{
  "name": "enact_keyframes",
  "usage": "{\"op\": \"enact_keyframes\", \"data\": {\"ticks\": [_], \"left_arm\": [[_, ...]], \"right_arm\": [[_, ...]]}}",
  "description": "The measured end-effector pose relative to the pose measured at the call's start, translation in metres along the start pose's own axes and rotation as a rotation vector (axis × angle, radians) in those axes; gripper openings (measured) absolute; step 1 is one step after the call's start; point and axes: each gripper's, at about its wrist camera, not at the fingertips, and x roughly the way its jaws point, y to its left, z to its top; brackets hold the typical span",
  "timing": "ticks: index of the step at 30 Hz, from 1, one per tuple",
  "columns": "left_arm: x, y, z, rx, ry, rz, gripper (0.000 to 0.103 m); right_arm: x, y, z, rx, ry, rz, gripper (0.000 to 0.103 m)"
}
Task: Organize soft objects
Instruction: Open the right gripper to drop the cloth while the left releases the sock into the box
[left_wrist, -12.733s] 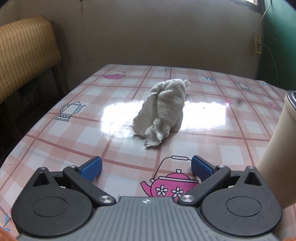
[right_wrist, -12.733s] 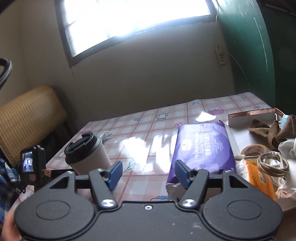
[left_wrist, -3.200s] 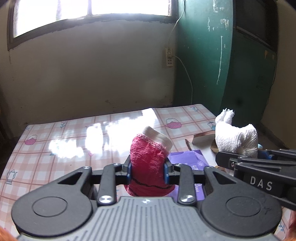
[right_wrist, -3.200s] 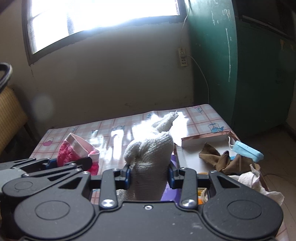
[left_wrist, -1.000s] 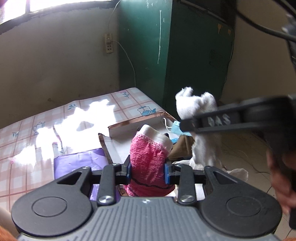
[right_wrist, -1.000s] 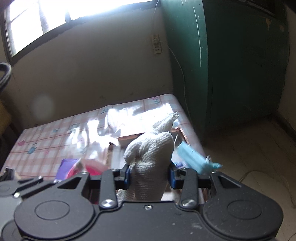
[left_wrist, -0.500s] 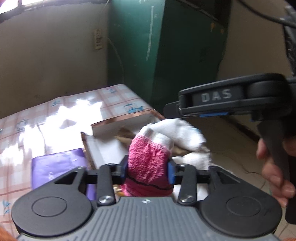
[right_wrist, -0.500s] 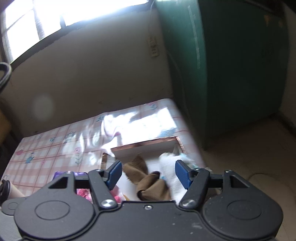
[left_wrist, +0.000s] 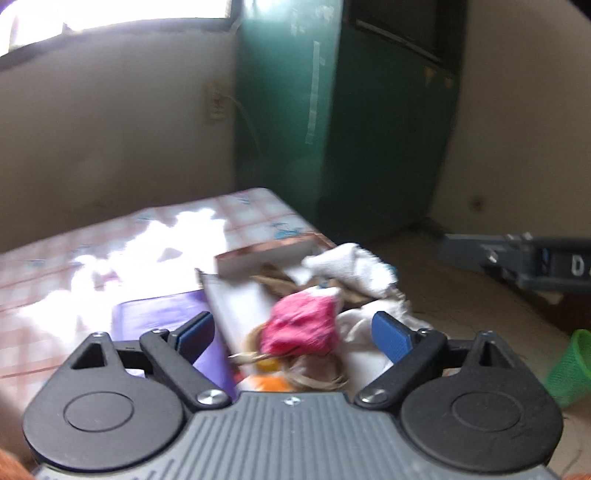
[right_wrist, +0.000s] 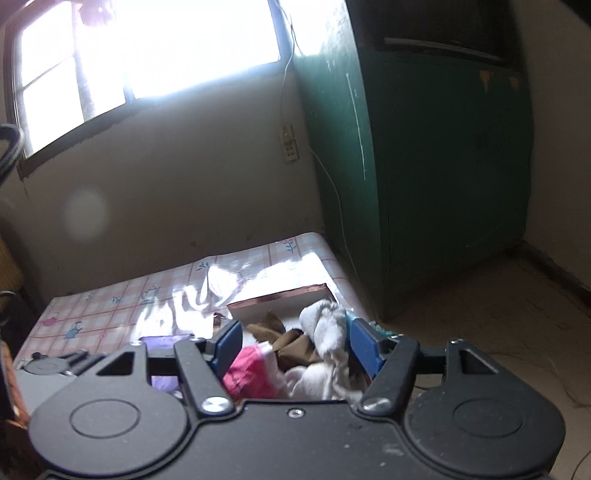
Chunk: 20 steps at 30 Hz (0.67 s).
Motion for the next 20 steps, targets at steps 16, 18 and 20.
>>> {"op": "enact_keyframes", "data": {"ticks": [16, 18, 20], "left_arm": [[-0.069, -0.011, -0.042, 0.012, 0.054, 0.070, 0.103], [-0.069, -0.012, -0.046, 0.020, 0.079, 0.049, 0.103], [-0.068, -0.012, -0.050, 0.017, 0.083, 0.059, 0.103]], "right_arm": [[-0.049, 0.023, -0.057, 0.025, 0.049, -0.042, 0.078], [-0.048, 0.025, -0.060, 0.027, 0.063, -0.059, 0.078], [-0.048, 0.024, -0.062, 0.032, 0.066, -0.061, 0.078]]}}
